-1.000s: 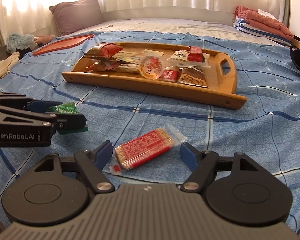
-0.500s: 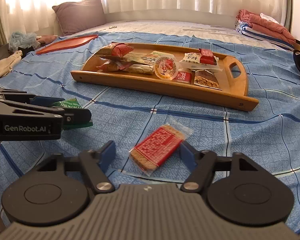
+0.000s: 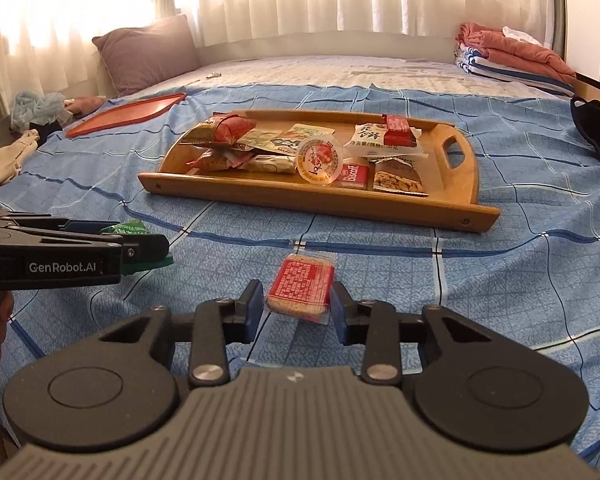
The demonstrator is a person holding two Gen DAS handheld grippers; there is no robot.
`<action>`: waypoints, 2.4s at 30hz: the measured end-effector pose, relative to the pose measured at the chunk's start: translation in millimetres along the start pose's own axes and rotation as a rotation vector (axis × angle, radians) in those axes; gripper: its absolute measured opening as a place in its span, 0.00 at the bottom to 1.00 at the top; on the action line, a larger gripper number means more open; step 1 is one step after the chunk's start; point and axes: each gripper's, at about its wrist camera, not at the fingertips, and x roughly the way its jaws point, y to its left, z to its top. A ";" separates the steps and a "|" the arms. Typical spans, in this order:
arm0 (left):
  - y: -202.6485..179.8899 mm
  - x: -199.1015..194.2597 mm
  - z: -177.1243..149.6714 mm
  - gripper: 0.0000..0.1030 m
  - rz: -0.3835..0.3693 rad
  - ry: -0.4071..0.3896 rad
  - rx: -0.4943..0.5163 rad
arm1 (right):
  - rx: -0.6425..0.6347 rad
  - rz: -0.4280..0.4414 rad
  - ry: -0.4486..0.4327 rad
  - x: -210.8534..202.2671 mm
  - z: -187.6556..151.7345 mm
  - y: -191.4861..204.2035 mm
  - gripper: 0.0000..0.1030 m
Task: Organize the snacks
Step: 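Grasp the red wafer packet with the right tool while the left tool grasps the green bag, then carry the red wafer packet and green bag over the tray with both tools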
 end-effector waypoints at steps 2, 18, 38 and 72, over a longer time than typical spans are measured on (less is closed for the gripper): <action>1.7 -0.4 0.7 0.49 0.004 -0.006 -0.003 | -0.006 -0.012 0.018 3.2 0.5 -1.0 0.41; 7.0 3.3 8.5 0.49 0.005 -0.020 -0.009 | -0.023 -0.046 0.046 21.5 5.9 7.2 0.37; 10.4 23.8 115.4 0.48 -0.038 -0.106 -0.036 | 0.102 -0.047 -0.045 22.5 100.6 -29.7 0.37; 51.7 217.6 211.8 0.48 0.027 0.063 -0.156 | 0.158 -0.064 0.090 176.7 161.3 -41.3 0.37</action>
